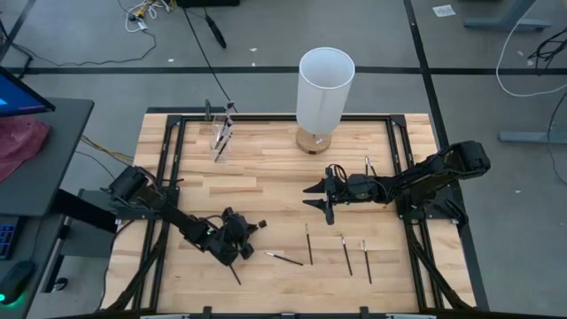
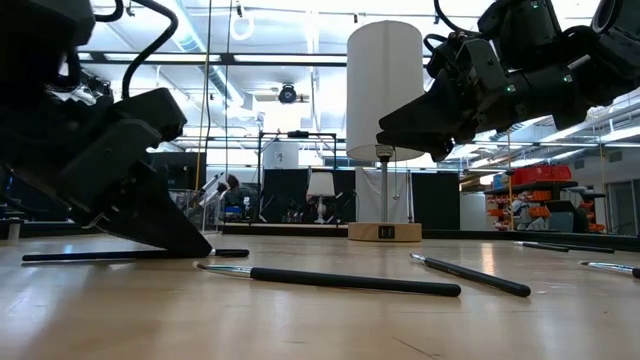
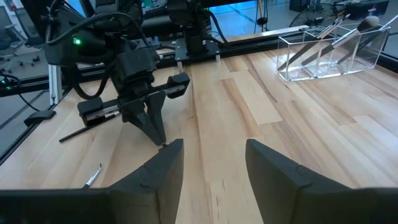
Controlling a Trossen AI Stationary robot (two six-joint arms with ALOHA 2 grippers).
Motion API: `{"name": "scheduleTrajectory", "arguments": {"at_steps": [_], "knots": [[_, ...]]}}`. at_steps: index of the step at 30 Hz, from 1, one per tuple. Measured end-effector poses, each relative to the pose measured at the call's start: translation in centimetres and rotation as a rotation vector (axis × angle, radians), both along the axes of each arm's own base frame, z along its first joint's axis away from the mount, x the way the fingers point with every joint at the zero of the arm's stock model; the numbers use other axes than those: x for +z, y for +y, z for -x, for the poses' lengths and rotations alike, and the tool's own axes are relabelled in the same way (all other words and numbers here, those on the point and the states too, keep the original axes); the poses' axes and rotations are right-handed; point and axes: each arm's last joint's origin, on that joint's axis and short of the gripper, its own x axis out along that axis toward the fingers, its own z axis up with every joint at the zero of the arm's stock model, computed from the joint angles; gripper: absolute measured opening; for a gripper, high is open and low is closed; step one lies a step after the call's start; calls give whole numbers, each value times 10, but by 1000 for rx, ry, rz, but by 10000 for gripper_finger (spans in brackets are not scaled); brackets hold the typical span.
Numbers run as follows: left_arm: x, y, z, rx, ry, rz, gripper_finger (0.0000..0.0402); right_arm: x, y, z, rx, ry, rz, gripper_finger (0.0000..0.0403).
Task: Put items in baskets/containers
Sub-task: Put the black brow brush into the transparent organizer
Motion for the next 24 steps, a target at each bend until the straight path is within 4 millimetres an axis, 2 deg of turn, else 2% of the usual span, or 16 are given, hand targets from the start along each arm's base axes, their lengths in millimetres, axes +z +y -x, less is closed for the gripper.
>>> {"name": "scheduleTrajectory", "arguments": {"at_steps": [8,18,24], "knots": [[4,1,0,-11,5,22,11,0,0,0,0,1,0,176],[31,3,0,-79,-18,40,1,0,0,0,0,2,1,176],[38,6,-2,-60,-54,12,3,-1,0,0,0,8,1,176]]}}
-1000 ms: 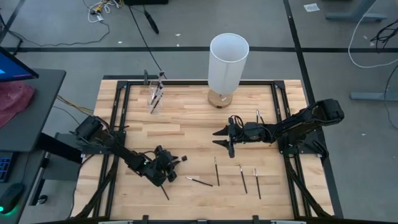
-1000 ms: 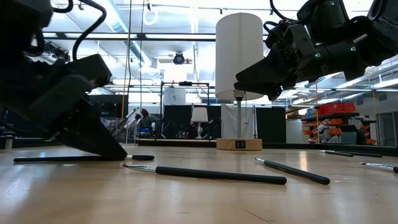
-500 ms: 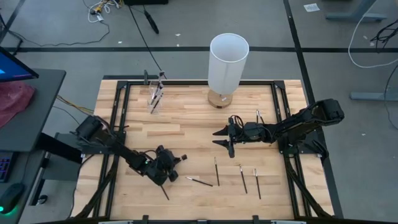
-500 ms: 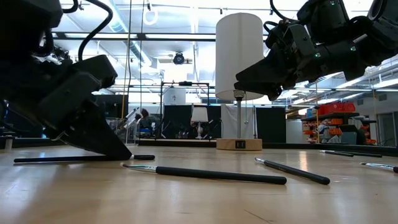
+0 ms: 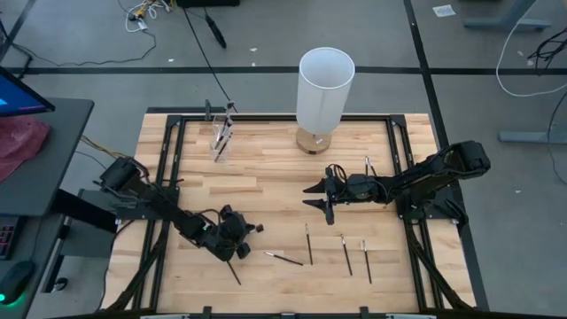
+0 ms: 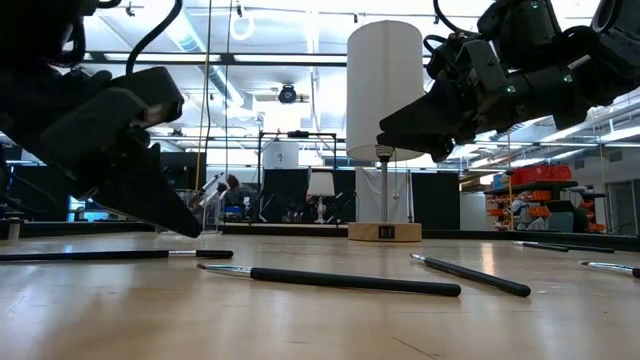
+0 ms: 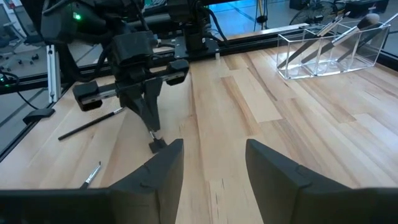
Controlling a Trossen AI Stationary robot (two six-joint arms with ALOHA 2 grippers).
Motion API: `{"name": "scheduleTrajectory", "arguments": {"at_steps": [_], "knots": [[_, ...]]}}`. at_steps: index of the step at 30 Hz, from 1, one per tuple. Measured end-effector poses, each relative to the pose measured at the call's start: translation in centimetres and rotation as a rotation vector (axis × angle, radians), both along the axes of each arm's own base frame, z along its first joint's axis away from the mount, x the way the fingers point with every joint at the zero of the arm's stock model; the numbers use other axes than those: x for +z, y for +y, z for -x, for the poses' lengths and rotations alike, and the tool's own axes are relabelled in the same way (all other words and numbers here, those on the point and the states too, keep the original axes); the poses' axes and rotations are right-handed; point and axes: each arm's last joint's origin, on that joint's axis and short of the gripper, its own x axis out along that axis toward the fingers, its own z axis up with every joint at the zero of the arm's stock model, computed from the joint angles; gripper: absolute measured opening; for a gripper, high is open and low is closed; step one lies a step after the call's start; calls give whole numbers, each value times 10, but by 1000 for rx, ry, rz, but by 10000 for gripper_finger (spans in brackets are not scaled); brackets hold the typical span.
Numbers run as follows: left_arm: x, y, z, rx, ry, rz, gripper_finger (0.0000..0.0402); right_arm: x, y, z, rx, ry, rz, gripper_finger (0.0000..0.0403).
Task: Put items in baskets/containers
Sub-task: Put the black brow brush into the transparent organizer
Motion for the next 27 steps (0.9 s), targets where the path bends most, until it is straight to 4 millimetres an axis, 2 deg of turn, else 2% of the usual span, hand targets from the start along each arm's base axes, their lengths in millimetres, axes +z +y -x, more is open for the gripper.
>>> {"name": "scheduleTrajectory", "arguments": {"at_steps": [4,7,13,18,21,27], "knots": [[0,0,0,5,-6,-2,1,0,0,0,0,0,0,176],[3,-1,0,-5,-11,-3,18,0,0,0,0,0,0,176],[9,-5,1,-30,-30,10,98,0,0,0,0,0,1,176],[-1,-5,2,-57,31,2,152,0,0,0,1,0,7,176],[-7,-2,5,-62,98,2,157,0,0,0,1,0,7,176],[-9,-2,7,-51,126,19,133,0,0,0,1,0,6,176]]}}
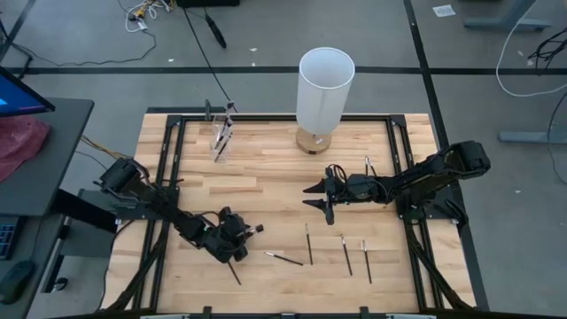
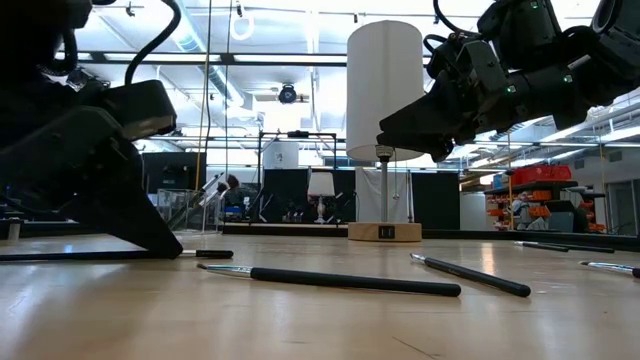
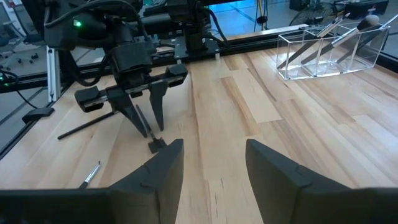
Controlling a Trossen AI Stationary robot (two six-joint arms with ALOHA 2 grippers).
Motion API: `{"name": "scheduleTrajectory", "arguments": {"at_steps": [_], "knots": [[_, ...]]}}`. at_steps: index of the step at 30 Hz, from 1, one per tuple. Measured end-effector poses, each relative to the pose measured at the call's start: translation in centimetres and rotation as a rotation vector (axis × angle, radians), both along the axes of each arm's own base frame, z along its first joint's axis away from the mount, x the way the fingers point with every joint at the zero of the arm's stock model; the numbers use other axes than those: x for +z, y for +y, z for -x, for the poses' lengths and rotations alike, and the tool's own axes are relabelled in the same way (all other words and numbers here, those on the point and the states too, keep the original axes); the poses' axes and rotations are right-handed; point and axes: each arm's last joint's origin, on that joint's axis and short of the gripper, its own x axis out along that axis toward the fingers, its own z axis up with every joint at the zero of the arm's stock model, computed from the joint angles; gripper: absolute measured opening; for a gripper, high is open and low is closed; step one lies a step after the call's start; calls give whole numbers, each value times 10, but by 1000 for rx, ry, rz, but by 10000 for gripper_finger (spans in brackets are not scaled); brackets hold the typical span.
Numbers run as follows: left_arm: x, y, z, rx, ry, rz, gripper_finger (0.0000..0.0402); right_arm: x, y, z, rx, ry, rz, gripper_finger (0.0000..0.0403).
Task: Put items in baskets/containers
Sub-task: Put the black brow brush into the transparent organizer
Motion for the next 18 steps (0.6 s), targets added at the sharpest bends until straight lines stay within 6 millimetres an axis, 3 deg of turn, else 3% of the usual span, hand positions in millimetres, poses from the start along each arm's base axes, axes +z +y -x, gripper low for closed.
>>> {"name": "scheduleTrajectory", "arguments": {"at_steps": [11,18], "knots": [[-22,-11,3,64,-82,-50,169,0,0,0,0,0,0,176],[-30,-18,7,85,-113,-66,153,0,0,0,-1,0,-3,176]]}}
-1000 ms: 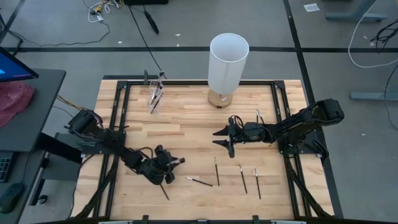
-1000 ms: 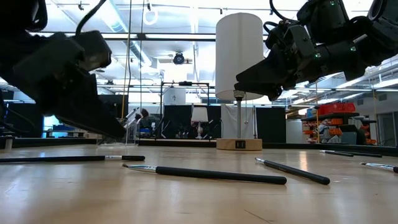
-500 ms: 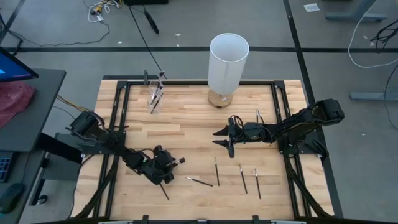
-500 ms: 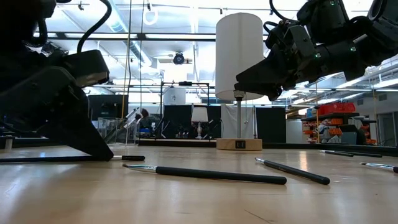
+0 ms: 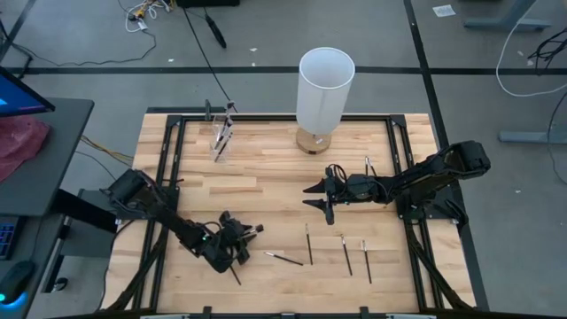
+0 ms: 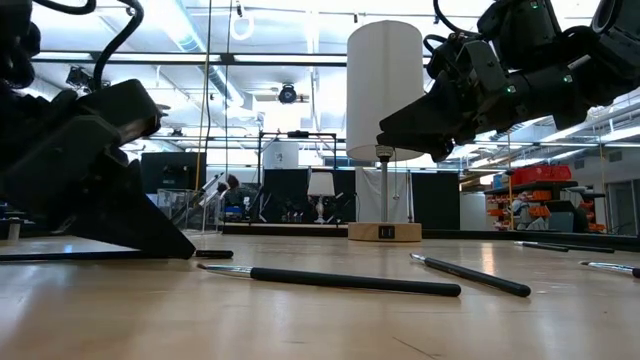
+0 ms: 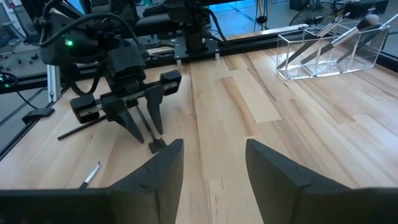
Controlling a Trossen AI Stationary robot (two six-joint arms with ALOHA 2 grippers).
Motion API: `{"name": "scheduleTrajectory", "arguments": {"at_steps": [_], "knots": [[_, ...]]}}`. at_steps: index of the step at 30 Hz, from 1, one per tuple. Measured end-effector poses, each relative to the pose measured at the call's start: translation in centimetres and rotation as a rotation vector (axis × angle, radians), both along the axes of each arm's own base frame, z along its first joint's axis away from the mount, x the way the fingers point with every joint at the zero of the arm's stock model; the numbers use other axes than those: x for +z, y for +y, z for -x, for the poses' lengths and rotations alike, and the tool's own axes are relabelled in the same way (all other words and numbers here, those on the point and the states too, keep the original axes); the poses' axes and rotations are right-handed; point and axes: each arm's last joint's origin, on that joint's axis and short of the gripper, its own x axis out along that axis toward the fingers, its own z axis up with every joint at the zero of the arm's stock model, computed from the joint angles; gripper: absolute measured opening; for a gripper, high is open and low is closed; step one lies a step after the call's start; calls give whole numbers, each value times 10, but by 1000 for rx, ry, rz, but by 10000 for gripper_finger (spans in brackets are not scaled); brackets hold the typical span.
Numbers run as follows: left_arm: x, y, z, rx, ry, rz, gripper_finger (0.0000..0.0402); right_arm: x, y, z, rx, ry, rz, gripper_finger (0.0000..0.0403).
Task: Put items in baskets/containers
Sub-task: Put the black brow brush into the transparent organizer
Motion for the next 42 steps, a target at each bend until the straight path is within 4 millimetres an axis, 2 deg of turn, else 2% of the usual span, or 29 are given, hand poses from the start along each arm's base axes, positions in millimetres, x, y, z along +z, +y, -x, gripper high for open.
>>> {"name": "scheduleTrajectory", "arguments": {"at_steps": [7,15,23,29,37,42], "knots": [[-3,-3,7,12,15,-1,88,0,0,0,-1,-1,-4,176],[-23,-4,10,101,-101,-124,16,0,0,0,-2,-2,-10,176],[-25,-7,7,107,-151,-80,15,0,0,0,-2,-3,-8,176],[-14,-7,3,76,-125,-7,15,1,0,0,-1,-8,-5,176],[19,-5,-6,-44,-92,85,13,1,0,0,-1,-8,-5,176],[41,1,-13,-57,-146,19,12,1,0,0,0,-8,-5,176]]}}
